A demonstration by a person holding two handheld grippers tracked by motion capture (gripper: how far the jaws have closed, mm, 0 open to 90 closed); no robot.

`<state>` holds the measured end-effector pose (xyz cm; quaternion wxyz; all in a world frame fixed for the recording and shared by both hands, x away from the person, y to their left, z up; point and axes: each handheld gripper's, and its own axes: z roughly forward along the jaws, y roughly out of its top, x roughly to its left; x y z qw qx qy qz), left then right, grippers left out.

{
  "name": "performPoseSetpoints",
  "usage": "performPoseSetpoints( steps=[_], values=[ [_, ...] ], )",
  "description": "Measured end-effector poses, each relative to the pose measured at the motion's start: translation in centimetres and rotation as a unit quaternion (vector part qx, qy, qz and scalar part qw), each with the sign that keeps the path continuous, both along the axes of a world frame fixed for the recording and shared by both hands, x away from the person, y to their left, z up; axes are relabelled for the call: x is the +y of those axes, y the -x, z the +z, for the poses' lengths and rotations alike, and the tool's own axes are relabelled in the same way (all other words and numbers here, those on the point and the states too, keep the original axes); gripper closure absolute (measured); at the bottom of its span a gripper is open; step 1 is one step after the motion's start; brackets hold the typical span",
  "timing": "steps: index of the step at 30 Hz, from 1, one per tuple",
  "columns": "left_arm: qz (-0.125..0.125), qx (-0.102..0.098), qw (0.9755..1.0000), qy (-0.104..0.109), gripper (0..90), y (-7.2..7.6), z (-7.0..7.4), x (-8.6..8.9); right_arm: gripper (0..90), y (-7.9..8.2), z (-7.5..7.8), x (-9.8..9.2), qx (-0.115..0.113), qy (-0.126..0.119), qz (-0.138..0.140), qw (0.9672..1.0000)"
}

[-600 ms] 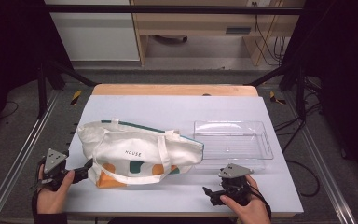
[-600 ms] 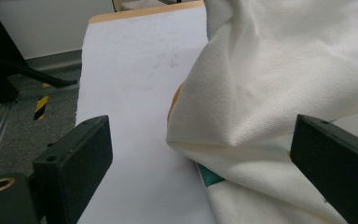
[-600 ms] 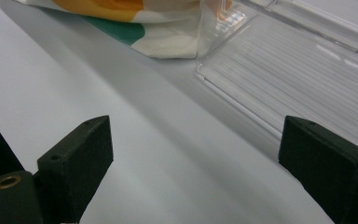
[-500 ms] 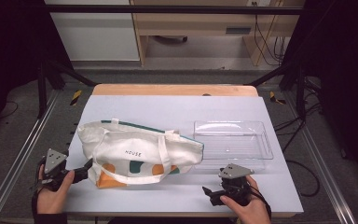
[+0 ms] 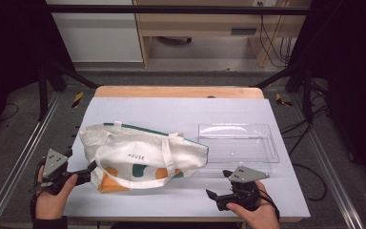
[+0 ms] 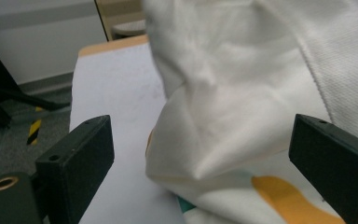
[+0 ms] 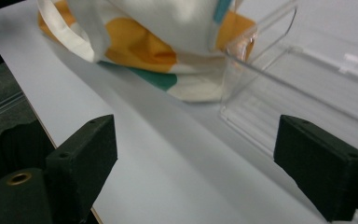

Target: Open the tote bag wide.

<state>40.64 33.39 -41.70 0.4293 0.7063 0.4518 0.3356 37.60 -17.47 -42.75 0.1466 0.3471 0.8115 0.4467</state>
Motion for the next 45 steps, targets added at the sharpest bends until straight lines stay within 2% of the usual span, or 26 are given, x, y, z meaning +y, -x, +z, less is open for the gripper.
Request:
performPoseSetpoints(
  steps=[2, 4, 7, 8, 9, 11, 12, 14, 17, 19, 20, 21, 22, 23, 24, 26, 27, 28, 32, 33, 36, 37, 39, 42, 43, 45],
  values=[
    [-0.004, -0.003, 1.0, -0.003, 6.5, 0.1, 0.5, -0.2, 16.6, 0.2, 0.5, 0.2, -0.006, 0.008, 0.0, 1.0],
    [-0.02, -0.009, 0.9997, -0.01, 6.5, 0.3, 1.8, -0.9, 21.6, 0.7, 1.9, 0.9, -0.024, 0.038, 0.009, 0.999],
    [-0.031, -0.01, 0.9993, -0.016, 6.5, 0.3, 2.5, -1.1, 26.3, 0.8, 2.9, 1.0, -0.032, 0.033, 0.012, 0.9989],
    [-0.04, -0.01, 0.999, -0.018, 6.5, 0.1, 3.1, -1.3, 30.8, 0.8, 4.2, 1.1, -0.044, 0.024, 0.011, 0.9987],
    [-0.04, -0.01, 0.999, -0.018, 6.5, 0.1, 3.1, -1.3, 30.8, 0.8, 4.2, 1.1, -0.044, 0.024, 0.011, 0.9987],
    [-0.046, -0.009, 0.9988, -0.011, 6.5, -0.3, 3.7, -1.3, 34.3, 0.5, 5.3, 1.4, -0.048, 0.025, 0.016, 0.9984],
    [-0.051, -0.008, 0.9985, -0.015, 6.5, -0.6, 4.3, -1.4, 37.7, 0.2, 6.6, 2.0, -0.056, 0.027, 0.02, 0.9979],
    [-0.055, -0.015, 0.9984, -0.006, 6.7, -0.8, 5.0, -1.3, 39.4, 0.0, 7.1, 2.3, -0.061, 0.03, 0.023, 0.9974],
    [-0.057, -0.019, 0.9982, -0.002, 9.2, -1.2, 6.1, -1.1, 48.0, -1.0, 9.4, 4.6, -0.079, 0.033, 0.05, 0.9951],
    [-0.061, -0.019, 0.998, -0.006, 9.3, -1.5, 6.6, -1.0, 49.0, -1.3, 9.7, 5.2, -0.081, 0.036, 0.056, 0.9944],
    [-0.064, -0.019, 0.9978, -0.006, 9.4, -1.9, 7.1, -0.9, 50.2, -2.1, 10.4, 6.7, -0.082, 0.044, 0.071, 0.9931],
    [-0.064, -0.019, 0.9978, -0.006, 9.9, -1.9, 7.1, -0.9, 50.2, -2.1, 10.4, 6.7, -0.082, 0.044, 0.071, 0.9931],
    [-0.067, -0.022, 0.9974, -0.012, 11.5, -2.1, 7.6, -0.7, 52.0, -2.9, 11.0, 8.4, -0.088, 0.053, 0.081, 0.9914],
    [-0.067, -0.022, 0.9974, -0.012, 12.3, -2.1, 7.6, -0.7, 52.0, -2.9, 11.0, 8.4, -0.088, 0.053, 0.081, 0.9914],
    [-0.072, -0.022, 0.997, -0.017, 12.6, -2.4, 7.9, -0.6, 53.9, -4.0, 11.6, 10.2, -0.086, 0.057, 0.094, 0.9902],
    [-0.073, -0.021, 0.9969, -0.021, 13.0, -2.6, 8.0, -0.6, 54.3, -5.0, 12.0, 11.7, -0.09, 0.074, 0.1, 0.9881],
    [-0.074, -0.02, 0.9968, -0.025, 13.0, -2.8, 8.2, -0.6, 54.3, -5.0, 12.0, 11.7, -0.09, 0.074, 0.1, 0.9881],
    [-0.078, -0.019, 0.9963, -0.031, 13.7, -3.2, 8.3, -0.7, 55.8, -6.2, 12.3, 13.1, -0.091, 0.086, 0.107, 0.9864],
    [-0.082, -0.019, 0.996, -0.031, 13.9, -3.7, 8.5, -0.8, 58.6, -8.1, 12.6, 15.0, -0.081, 0.099, 0.11, 0.9857],
    [-0.084, -0.019, 0.9957, -0.033, 14.3, -3.8, 8.5, -0.8, 60.3, -9.5, 12.3, 16.0, -0.067, 0.113, 0.116, 0.9846],
    [-0.091, -0.018, 0.9951, -0.035, 14.4, -4.0, 8.5, -1.0, 61.8, -10.4, 11.9, 16.5, -0.056, 0.121, 0.117, 0.9841],
    [-0.094, -0.017, 0.9947, -0.038, 14.4, -4.1, 8.5, -1.0, 62.8, -11.2, 11.2, 17.0, -0.042, 0.132, 0.113, 0.9839],
    [-0.095, -0.016, 0.9946, -0.039, 14.8, -4.1, 8.5, -1.0, 62.9, -11.5, 10.9, 17.1, -0.035, 0.133, 0.111, 0.9843],
    [-0.097, -0.014, 0.9942, -0.045, 15.6, -4.2, 8.8, -0.9, 65.2, -12.3, 9.8, 17.6, -0.007, 0.149, 0.115, 0.9821],
    [-0.097, -0.014, 0.9942, -0.045, 15.7, -4.2, 8.8, -0.9, 65.2, -12.3, 9.8, 17.6, -0.007, 0.149, 0.115, 0.9821],
    [-0.098, -0.015, 0.9943, -0.039, 15.9, -4.2, 9.0, -0.8, 68.5, -12.2, 9.4, 17.8, 0.0, 0.162, 0.12, 0.9794]
  ],
)
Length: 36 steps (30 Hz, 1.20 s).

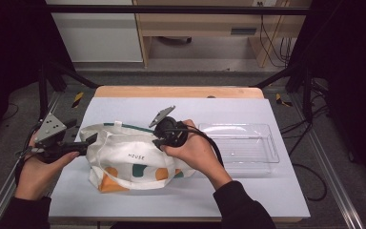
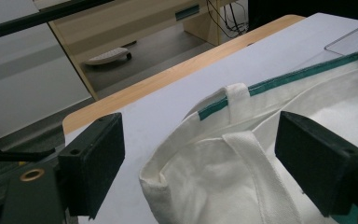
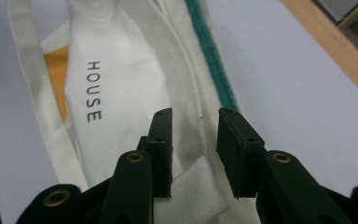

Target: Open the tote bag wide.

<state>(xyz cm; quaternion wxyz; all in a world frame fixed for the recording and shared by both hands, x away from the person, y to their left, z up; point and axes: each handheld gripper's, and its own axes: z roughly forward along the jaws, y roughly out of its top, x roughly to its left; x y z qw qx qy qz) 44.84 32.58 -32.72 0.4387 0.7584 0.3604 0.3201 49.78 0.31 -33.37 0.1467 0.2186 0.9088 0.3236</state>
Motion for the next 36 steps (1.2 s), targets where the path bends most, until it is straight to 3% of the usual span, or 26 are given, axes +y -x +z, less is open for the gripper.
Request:
performPoseSetpoints(
  steps=[1, 4, 5, 6, 9, 12, 13, 14, 20, 22, 23, 26, 28, 32, 33, 35, 36],
  values=[
    [-0.001, 0.0, 1.0, -0.003, 16.2, 0.0, 0.2, 0.0, 74.3, 0.3, -0.2, -0.1, 0.006, -0.009, 0.006, 0.9999],
    [-0.004, 0.002, 1.0, -0.004, 18.2, -0.1, 0.3, 0.0, 79.1, 0.8, -0.2, -0.3, 0.005, -0.013, 0.01, 0.9998],
    [-0.007, 0.003, 1.0, -0.004, 18.7, -0.2, 0.4, -0.1, 83.5, 1.8, -0.3, -0.7, 0.003, -0.025, 0.016, 0.9996],
    [-0.008, 0.005, 0.9999, -0.006, 18.7, -0.2, 0.5, -0.1, 83.5, 1.8, -0.3, -0.7, 0.003, -0.025, 0.016, 0.9996],
    [-0.015, 0.001, 0.9998, -0.015, 21.5, -0.6, 0.9, -0.2, 85.8, 4.2, -0.6, -1.2, -0.007, -0.044, 0.033, 0.9985],
    [-0.017, 0.002, 0.9998, -0.01, 23.5, -0.8, 1.2, -0.3, 86.2, 5.6, -0.8, -1.4, -0.012, -0.052, 0.04, 0.9977],
    [-0.018, 0.002, 0.9997, -0.013, 25.2, -0.9, 1.4, -0.3, 86.3, 7.1, -1.1, -1.6, -0.014, -0.06, 0.053, 0.9967],
    [-0.018, 0.016, 0.9995, -0.021, 25.5, -1.0, 1.6, -0.5, 86.3, 7.6, -1.2, -1.7, -0.014, -0.061, 0.052, 0.9967],
    [-0.035, 0.038, 0.9979, -0.039, 30.2, -1.7, 1.6, -1.3, 86.5, 9.0, -2.0, -2.2, -0.016, -0.08, 0.056, 0.9951],
    [-0.046, 0.049, 0.997, -0.039, 30.3, -1.9, 1.5, -1.9, 86.6, 9.5, -2.3, -2.2, -0.014, -0.084, 0.063, 0.9944],
    [-0.05, 0.054, 0.9957, -0.056, 30.4, -2.2, 1.4, -2.5, 86.5, 10.0, -2.7, -2.2, -0.014, -0.084, 0.068, 0.994],
    [-0.061, 0.065, 0.9949, -0.048, 31.6, -2.8, 1.5, -3.0, 86.6, 10.8, -3.4, -2.3, -0.008, -0.089, 0.076, 0.9931],
    [-0.065, 0.062, 0.9943, -0.057, 32.1, -3.1, 1.5, -3.1, 86.6, 11.1, -3.6, -2.3, -0.009, -0.086, 0.079, 0.9931],
    [-0.073, 0.083, 0.9919, -0.064, 34.2, -3.8, 1.5, -3.6, 86.6, 12.1, -4.7, -2.6, 0.005, -0.089, 0.088, 0.9921],
    [-0.077, 0.084, 0.9901, -0.082, 34.5, -4.3, 1.4, -4.0, 86.6, 12.2, -4.9, -2.7, 0.007, -0.091, 0.087, 0.992],
    [-0.082, 0.098, 0.9875, -0.091, 35.1, -4.5, 1.3, -4.3, 86.6, 12.4, -5.4, -2.9, 0.012, -0.093, 0.092, 0.9914],
    [-0.082, 0.098, 0.9875, -0.091, 35.1, -4.5, 1.3, -4.3, 86.6, 12.5, -5.6, -2.9, 0.015, -0.091, 0.093, 0.9914]
  ],
)
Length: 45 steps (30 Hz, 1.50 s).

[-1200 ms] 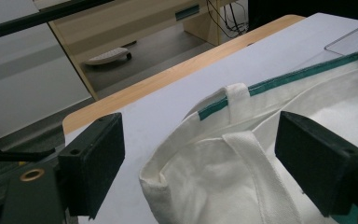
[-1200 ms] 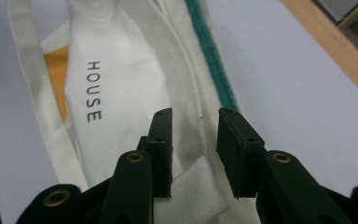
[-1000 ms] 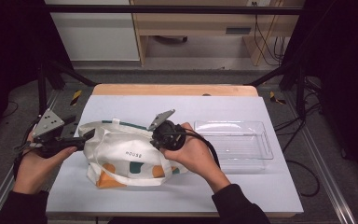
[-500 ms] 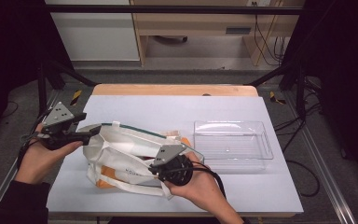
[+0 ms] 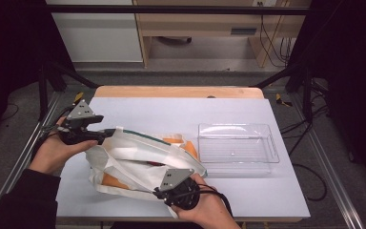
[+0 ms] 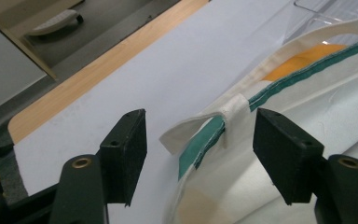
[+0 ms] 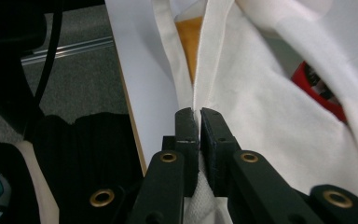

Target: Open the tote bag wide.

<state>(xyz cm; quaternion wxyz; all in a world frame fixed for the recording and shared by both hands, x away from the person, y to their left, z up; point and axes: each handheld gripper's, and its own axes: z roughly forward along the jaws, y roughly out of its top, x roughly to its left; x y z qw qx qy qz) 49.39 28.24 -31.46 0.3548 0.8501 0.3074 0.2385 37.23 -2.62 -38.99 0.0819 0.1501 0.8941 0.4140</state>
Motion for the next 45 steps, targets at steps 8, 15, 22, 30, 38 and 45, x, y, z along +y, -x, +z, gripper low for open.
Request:
performPoseSetpoints(
  steps=[8, 15, 22, 30, 38, 45],
  values=[
    [-0.011, 0.031, 0.9985, -0.044, 40.9, -1.1, -1.3, -1.2, 86.2, 0.4, -0.8, -0.4, 0.008, -0.01, 0.001, 0.9999],
    [-0.014, 0.039, 0.9977, -0.053, 70.6, -1.2, -1.5, -1.7, 72.8, 0.1, 0.0, 0.0, -0.002, -0.008, -0.004, 1.0],
    [-0.014, 0.035, 0.9978, -0.054, 84.7, -0.9, -1.3, -2.2, 49.5, 0.3, 1.2, 2.7, -0.031, -0.005, -0.016, 0.9994],
    [-0.011, 0.03, 0.9989, -0.034, 88.6, -0.7, 0.1, -1.9, 52.4, -0.3, 0.2, 6.8, -0.039, 0.04, -0.013, 0.9984],
    [-0.007, 0.011, 0.9998, -0.015, 88.7, -1.0, 1.9, -1.5, 89.4, -1.3, -0.4, 6.7, -0.029, 0.041, -0.028, 0.9983],
    [0.019, -0.025, 0.9995, -0.003, 88.9, -2.9, 3.8, -2.2, 89.7, 0.8, -0.6, 6.9, -0.025, 0.026, 0.017, 0.9992]
  ],
)
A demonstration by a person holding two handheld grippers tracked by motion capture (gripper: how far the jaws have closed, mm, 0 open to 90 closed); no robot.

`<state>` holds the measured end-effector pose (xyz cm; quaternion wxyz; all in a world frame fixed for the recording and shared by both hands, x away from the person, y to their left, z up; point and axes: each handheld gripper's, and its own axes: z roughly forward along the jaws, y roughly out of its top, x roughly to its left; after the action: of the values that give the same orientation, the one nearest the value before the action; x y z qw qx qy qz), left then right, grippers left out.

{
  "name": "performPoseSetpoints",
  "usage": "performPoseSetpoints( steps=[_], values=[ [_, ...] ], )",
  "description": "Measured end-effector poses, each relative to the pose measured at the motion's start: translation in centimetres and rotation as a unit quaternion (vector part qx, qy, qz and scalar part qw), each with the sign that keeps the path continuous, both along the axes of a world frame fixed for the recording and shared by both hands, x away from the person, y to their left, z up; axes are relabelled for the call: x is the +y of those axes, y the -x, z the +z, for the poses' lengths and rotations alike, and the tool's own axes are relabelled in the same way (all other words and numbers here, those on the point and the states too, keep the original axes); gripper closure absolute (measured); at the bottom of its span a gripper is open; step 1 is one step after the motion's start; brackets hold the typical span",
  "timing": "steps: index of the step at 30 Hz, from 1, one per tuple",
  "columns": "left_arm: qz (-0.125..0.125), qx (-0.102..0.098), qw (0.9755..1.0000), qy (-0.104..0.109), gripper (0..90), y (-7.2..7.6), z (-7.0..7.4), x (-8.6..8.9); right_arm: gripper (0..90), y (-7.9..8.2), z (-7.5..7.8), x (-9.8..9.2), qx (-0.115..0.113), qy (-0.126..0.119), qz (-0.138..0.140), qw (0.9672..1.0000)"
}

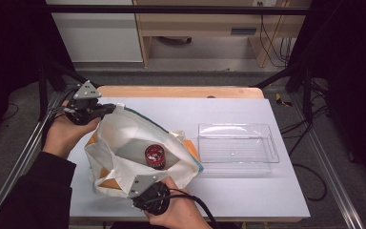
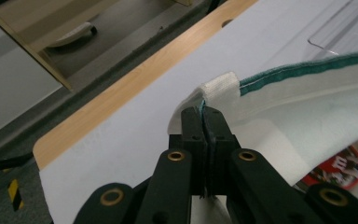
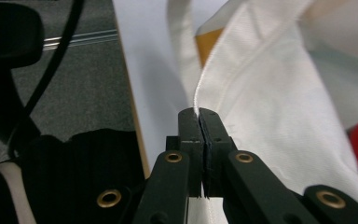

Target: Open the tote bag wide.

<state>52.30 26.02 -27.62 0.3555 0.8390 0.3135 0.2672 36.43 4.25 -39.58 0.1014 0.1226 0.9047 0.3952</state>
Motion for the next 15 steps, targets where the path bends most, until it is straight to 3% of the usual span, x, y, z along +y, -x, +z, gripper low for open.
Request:
performPoseSetpoints(
  steps=[5, 10, 15],
  values=[
    [0.008, -0.01, 0.9999, 0.002, 88.9, -1.1, -0.1, -0.8, 89.8, -0.2, -0.7, 0.0, 0.012, -0.016, 0.004, 0.9998],
    [0.015, -0.027, 0.9994, 0.015, 88.9, -2.2, -0.4, -1.5, 89.7, -0.9, -0.3, -0.3, 0.02, -0.039, 0.009, 0.999],
    [0.025, -0.02, 0.9993, 0.019, 88.9, -3.1, -2.0, -1.6, 89.7, -1.6, -1.4, 0.0, 0.027, -0.044, 0.001, 0.9987]
  ],
)
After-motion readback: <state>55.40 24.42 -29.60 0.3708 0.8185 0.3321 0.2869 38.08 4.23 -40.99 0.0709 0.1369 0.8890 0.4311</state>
